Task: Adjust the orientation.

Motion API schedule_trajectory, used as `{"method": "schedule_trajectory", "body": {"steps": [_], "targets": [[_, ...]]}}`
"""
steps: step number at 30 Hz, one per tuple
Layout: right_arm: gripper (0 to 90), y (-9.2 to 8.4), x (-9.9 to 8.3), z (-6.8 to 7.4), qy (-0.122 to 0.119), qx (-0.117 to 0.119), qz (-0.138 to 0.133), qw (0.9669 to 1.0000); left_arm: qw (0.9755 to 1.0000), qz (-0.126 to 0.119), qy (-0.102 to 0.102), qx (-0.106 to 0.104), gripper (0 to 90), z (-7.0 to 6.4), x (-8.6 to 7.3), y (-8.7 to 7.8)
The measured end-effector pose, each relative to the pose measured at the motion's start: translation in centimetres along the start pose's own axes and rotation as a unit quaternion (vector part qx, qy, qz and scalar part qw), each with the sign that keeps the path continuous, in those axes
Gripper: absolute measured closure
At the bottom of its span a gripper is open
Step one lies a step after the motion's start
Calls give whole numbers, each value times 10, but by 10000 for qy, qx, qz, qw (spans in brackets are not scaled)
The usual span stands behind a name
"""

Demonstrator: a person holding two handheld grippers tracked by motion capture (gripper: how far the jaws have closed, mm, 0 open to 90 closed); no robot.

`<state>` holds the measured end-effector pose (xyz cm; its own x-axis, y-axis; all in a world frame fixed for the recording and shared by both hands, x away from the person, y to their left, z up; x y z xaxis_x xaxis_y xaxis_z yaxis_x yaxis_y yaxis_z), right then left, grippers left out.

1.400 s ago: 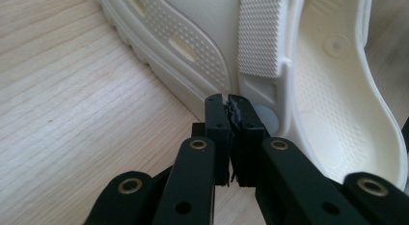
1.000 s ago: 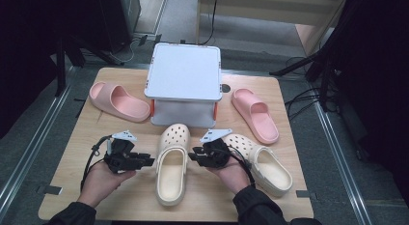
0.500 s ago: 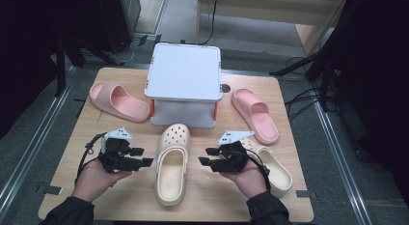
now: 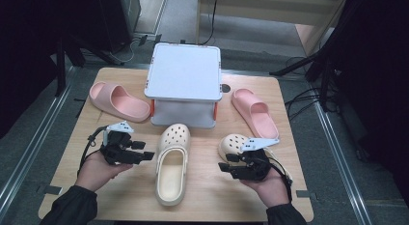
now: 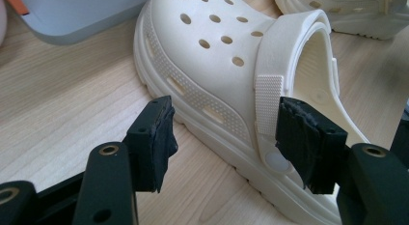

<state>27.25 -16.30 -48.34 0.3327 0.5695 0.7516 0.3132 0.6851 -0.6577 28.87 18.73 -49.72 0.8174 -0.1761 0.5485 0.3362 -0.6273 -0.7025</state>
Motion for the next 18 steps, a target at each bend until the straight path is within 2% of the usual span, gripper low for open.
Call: {"method": "schedule_trajectory", "body": {"steps": [5, 7, 11, 18], "targets": [[543, -10, -9, -3, 108, -127, 31, 9999, 9999, 57, 80, -26, 378, 0, 4, 4], [565, -15, -12, -5, 145, -171, 10, 9997, 9999, 40, 113, 24, 386, -1, 6, 5], [584, -25, -16, -9, 245, -260, -83, 9993, 9999, -132, 80, -55, 400, -2, 11, 3], [580, -39, -27, -14, 351, -383, -73, 9986, 10000, -31, 61, -19, 395, 2, 14, 6]]}}
Point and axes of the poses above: each handheld gripper's, and its own axes: y roughly forward along the jaws, x roughly out of its top, z roughly to its left, the point moved 4 cm from there along y, roughly forward along the jaws, and after that the axes turned 14 degrees about -y, right-handed, at the moved point
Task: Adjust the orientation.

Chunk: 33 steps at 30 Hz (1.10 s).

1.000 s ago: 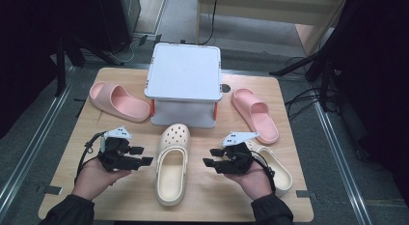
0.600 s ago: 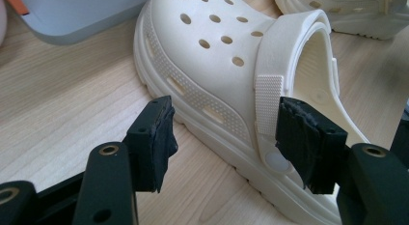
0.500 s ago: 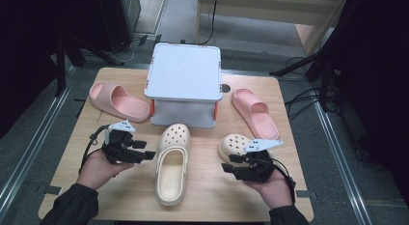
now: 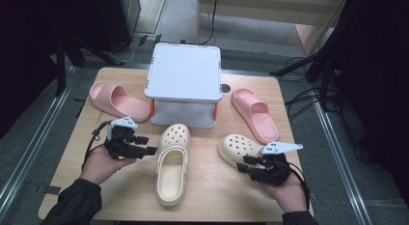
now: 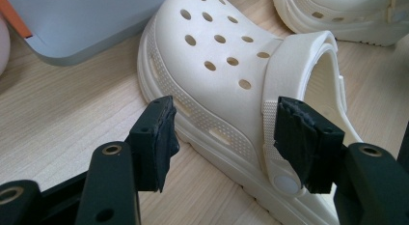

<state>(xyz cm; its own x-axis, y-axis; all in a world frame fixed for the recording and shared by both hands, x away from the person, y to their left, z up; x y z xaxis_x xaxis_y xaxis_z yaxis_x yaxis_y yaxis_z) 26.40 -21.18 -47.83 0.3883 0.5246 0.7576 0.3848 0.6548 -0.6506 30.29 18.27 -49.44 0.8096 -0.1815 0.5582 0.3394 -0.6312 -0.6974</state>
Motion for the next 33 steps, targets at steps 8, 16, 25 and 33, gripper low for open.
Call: {"method": "schedule_trajectory", "body": {"steps": [8, 16, 25, 33], "targets": [[587, -12, -13, -11, 138, -139, 42, 9998, 9999, 95, 34, 19, 392, 1, 1, 3], [577, -21, -25, -20, 216, -389, 219, 9988, 9999, 106, 9, 10, 390, 2, 2, 3], [694, 4, -35, -24, 62, -426, 832, 9956, 9999, 110, 2, 36, 388, 2, 0, 3], [770, 13, -34, -31, 374, -236, 875, 9952, 9998, -83, 157, 30, 435, -1, 1, -3]]}}
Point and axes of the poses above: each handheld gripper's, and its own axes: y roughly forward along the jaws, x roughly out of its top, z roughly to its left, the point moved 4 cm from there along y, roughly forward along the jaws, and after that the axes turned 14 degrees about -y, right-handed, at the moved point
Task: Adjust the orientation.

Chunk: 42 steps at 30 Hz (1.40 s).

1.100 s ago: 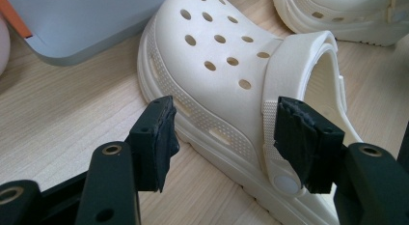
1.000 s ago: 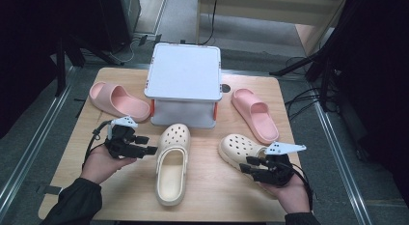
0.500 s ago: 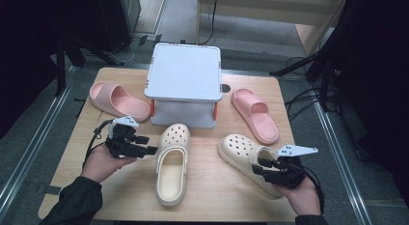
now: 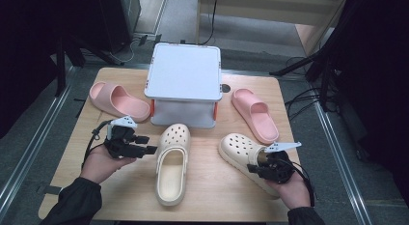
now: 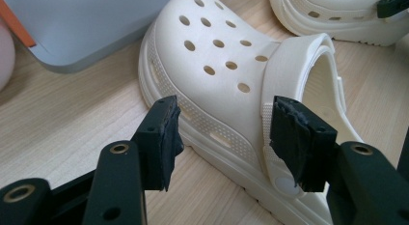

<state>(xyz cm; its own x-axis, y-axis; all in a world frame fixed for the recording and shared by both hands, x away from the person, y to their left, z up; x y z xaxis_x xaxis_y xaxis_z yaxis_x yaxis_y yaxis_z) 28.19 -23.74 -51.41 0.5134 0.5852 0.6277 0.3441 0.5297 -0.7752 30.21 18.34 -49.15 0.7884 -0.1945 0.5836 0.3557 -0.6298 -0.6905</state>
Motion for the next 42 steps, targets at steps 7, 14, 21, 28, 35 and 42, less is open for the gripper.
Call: {"method": "schedule_trajectory", "body": {"steps": [7, 14, 21, 28, 35, 42], "targets": [[782, -11, 22, 6, 297, -32, -378, 9988, 9999, -30, -116, 74, 436, 3, -2, -3], [781, -3, 45, 19, 209, -57, -608, 9979, 9999, -31, -68, 73, 461, 3, -8, -6], [780, 7, 69, 33, -1, -65, -682, 9977, 9998, -88, -107, 145, 465, 3, -15, -11], [778, 28, 77, 39, -185, -168, -300, 9992, 9996, -111, -187, 186, 453, 5, -21, -16], [768, 48, 73, 53, -288, -105, 0, 9995, 9997, -193, -37, 163, 524, 3, -28, -20], [736, 55, 76, 60, -384, -19, -26, 9993, 9996, -74, -112, 246, 505, 3, -32, -19]]}}
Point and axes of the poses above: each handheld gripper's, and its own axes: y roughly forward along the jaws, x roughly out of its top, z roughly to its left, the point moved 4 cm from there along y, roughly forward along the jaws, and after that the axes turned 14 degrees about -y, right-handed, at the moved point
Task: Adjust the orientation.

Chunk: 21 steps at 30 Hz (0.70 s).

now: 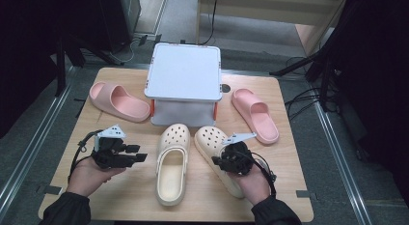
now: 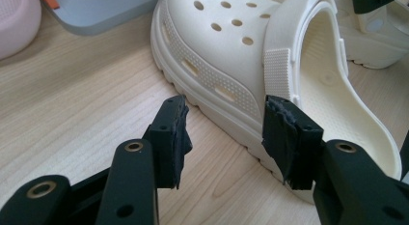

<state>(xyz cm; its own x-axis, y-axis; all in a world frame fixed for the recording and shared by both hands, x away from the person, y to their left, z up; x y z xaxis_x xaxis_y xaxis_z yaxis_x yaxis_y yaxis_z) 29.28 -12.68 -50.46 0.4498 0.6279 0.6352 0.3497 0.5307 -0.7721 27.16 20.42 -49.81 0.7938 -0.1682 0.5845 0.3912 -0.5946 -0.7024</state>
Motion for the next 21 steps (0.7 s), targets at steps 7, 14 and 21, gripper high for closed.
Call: {"method": "schedule_trajectory", "body": {"steps": [7, 14, 21], "targets": [[686, 2, 7, 5, 58, 140, -129, 9998, 9997, 199, -39, -132, 488, -2, -4, 6], [597, 7, 14, 14, 87, 299, -288, 9991, 9991, 311, 150, -262, 501, -8, -7, 16], [543, 10, 18, 20, 190, 464, -384, 9980, 9981, 325, -156, -508, 520, -7, -6, 20]]}}
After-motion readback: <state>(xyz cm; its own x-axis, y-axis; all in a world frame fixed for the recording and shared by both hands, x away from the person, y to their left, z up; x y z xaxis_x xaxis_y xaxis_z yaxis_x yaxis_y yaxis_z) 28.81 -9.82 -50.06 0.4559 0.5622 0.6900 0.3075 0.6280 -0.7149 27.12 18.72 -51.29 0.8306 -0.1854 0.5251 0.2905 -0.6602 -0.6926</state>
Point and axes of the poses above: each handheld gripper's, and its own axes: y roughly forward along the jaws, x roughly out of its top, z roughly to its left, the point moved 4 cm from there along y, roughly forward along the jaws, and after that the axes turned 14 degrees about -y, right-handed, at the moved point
